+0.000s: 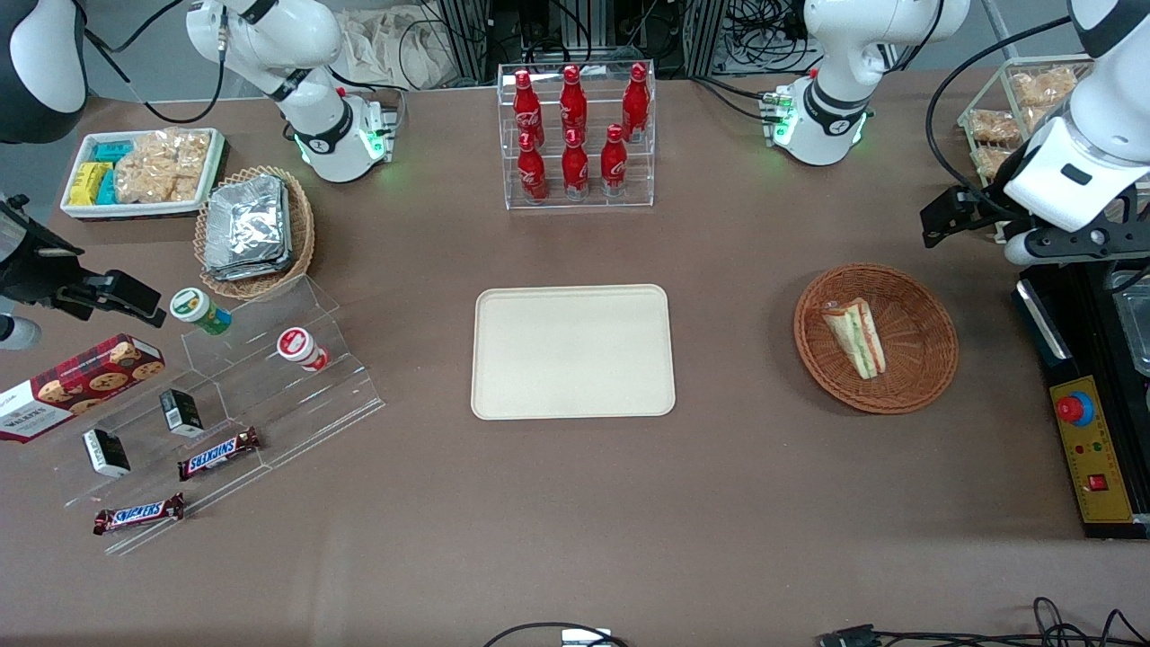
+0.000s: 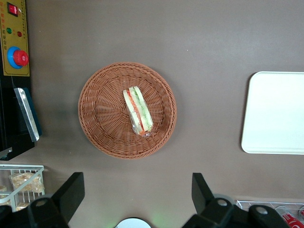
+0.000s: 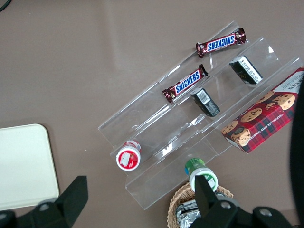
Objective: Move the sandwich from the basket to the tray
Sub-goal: 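Move the left gripper down over the wrapped sandwich in the wicker basket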
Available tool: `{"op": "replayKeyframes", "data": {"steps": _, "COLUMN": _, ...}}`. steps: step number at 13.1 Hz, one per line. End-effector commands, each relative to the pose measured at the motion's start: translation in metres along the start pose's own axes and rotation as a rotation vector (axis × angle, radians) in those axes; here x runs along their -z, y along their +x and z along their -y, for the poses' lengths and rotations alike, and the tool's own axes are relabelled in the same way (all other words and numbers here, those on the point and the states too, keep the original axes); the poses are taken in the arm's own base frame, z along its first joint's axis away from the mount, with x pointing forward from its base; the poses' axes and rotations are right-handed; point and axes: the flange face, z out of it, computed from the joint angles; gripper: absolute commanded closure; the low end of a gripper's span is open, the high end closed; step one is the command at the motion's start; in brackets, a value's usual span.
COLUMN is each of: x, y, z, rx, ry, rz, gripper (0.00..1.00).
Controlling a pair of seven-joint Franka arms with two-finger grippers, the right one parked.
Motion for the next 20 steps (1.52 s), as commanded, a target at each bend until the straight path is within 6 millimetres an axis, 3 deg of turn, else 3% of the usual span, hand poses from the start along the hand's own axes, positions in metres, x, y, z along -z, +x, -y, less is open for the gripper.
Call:
{"op": "replayKeyframes", "data": {"steps": 1, "x": 0.006, "y": -0.007, "z": -0.001, "rx": -0.003, "ry": -0.003, "rz": -0.007, "gripper": 0.00}}
{"op": "replayKeyframes", "data": {"steps": 4, "x": -0.001, "y": -0.004, "z": -0.002, "rx": -0.008, "ry": 0.002, "rz": 0.012, "gripper": 0.00}}
{"op": "replayKeyframes", "data": {"steps": 7, "x": -0.038, "y": -0.008, "z": -0.003, "rx": 0.038, "ry": 0.014, "rz": 0.060, "gripper": 0.00}}
{"op": "replayKeyframes", "data": {"steps": 9, "x": -0.076, "y": -0.015, "z": -0.004, "rx": 0.100, "ry": 0.010, "rz": 0.031, "gripper": 0.00}}
{"op": "replayKeyframes", "data": {"steps": 12, "x": -0.158, "y": -0.025, "z": 0.000, "rx": 0.154, "ry": 0.012, "rz": -0.036, "gripper": 0.00}}
{"op": "replayKeyframes", "data": {"steps": 17, "x": -0.267, "y": -0.033, "z": 0.001, "rx": 0.234, "ry": -0.018, "rz": -0.115, "gripper": 0.00}}
{"op": "replayKeyframes", "data": {"steps": 20, "x": -0.318, "y": -0.041, "z": 0.004, "rx": 0.237, "ry": -0.026, "rz": -0.122, "gripper": 0.00}}
